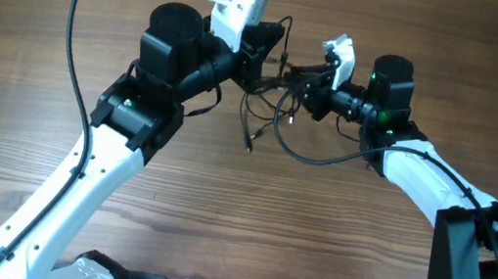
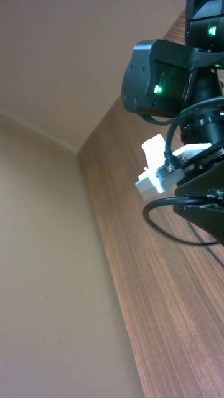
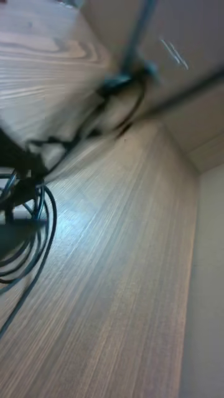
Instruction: Untangle cables
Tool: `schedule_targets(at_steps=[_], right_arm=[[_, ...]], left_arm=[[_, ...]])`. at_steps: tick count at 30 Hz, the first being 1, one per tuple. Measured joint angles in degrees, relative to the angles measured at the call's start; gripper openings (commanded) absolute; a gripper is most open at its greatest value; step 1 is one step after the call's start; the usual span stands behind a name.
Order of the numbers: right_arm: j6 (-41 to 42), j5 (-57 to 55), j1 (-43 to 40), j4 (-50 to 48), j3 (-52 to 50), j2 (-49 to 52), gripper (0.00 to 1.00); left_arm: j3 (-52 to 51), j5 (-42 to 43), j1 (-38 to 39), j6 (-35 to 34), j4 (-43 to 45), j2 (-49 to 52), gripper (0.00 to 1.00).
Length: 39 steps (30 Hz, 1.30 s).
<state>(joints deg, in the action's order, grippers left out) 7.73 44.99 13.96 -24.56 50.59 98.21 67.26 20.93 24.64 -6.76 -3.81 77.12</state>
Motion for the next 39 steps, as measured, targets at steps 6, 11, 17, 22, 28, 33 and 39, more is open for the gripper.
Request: schedule_targets(at_steps=[6, 11, 17, 22, 28, 33, 39], right_arm=[[3.54, 0.17, -0.11, 1.75, 0.0, 0.0, 0.05], [5.84, -0.94, -2.54, 6.36, 0.0, 0.07, 0.05], [7.13, -4.26, -8.33, 14.29, 0.09, 0.15, 0.05], [7.26, -7.08, -17.46, 18.58, 0.09, 0.2, 0.05], [6.78, -7.23, -20.02, 20.96, 0.09, 0.2, 0.05], [6.54, -3.54, -20.02, 19.69, 0.09, 0.2, 0.04], [8.61, 3.76, -20.02, 15.72, 0.09, 0.2, 0.04]], left_arm=[[0.02, -3.32, 0.0, 0.76, -2.84, 0.0, 0.04], [0.02, -7.45, -2.56, 2.36, -6.49, 0.0, 0.04], [0.15, -7.82, -9.44, 2.69, -8.17, -0.07, 0.04], [0.24, -9.01, -16.22, 3.04, -10.56, -0.15, 0.04], [0.24, -7.52, -17.49, 3.06, -12.2, -0.15, 0.13], [0.26, -2.82, -17.49, 3.21, -14.34, 0.04, 0.29], [0.33, 5.86, -17.49, 3.26, -16.44, 5.51, 0.31]])
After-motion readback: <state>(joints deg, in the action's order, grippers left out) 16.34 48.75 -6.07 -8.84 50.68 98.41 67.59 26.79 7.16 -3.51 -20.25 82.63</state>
